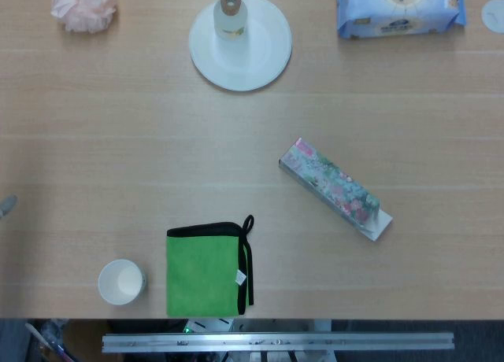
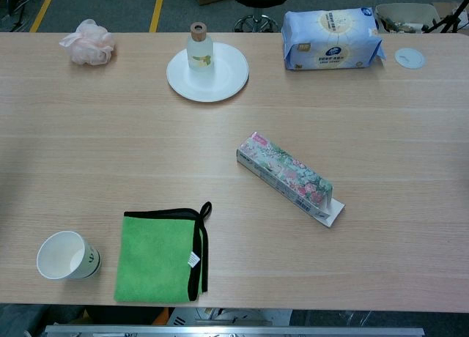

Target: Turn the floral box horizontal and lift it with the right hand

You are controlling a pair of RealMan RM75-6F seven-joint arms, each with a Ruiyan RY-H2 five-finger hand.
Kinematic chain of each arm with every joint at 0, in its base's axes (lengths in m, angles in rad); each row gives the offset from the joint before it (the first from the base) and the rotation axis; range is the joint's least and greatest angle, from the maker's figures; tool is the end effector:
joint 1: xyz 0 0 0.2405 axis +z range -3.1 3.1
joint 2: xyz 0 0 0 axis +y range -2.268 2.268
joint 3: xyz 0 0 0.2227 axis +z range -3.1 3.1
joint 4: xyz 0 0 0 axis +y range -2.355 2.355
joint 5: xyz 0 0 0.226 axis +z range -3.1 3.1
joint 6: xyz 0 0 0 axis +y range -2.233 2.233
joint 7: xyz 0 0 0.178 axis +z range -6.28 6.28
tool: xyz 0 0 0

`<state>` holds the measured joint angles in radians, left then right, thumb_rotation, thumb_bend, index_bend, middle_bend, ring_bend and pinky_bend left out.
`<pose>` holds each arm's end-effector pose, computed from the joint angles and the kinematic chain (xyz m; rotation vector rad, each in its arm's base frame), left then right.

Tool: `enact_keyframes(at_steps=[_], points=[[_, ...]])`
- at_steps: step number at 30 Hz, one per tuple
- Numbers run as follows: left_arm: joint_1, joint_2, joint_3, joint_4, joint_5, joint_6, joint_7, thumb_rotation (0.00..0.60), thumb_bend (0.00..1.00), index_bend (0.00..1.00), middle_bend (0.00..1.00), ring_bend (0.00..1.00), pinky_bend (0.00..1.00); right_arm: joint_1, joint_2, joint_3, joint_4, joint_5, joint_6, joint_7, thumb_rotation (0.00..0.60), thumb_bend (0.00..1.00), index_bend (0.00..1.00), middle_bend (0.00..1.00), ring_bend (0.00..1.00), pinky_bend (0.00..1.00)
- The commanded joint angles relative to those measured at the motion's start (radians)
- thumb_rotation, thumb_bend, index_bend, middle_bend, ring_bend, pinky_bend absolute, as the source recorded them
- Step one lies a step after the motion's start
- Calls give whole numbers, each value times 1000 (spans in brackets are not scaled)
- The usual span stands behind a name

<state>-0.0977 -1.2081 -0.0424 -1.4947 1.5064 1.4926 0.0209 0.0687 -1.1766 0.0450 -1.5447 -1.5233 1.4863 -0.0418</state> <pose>-0.2980 0.2171 0.1144 -1.4060 -0.8558 -0.8822 -0.2949 -0.2085 0.1170 1.4109 -0.8680 0.8654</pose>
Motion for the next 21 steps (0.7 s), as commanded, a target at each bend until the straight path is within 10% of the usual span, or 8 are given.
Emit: enact_keyframes(at_steps=[1, 21], points=[[2, 0, 2, 1, 1, 2, 0, 600, 92, 142, 148, 209, 399, -2, -6, -3, 7, 2, -2, 3, 600, 477, 524, 457, 384, 455], [12, -13, 8, 5, -4, 8, -10, 600, 92, 142, 148, 209, 399, 20, -43, -1, -14, -8, -25, -12, 600, 477, 524, 457, 384, 455]])
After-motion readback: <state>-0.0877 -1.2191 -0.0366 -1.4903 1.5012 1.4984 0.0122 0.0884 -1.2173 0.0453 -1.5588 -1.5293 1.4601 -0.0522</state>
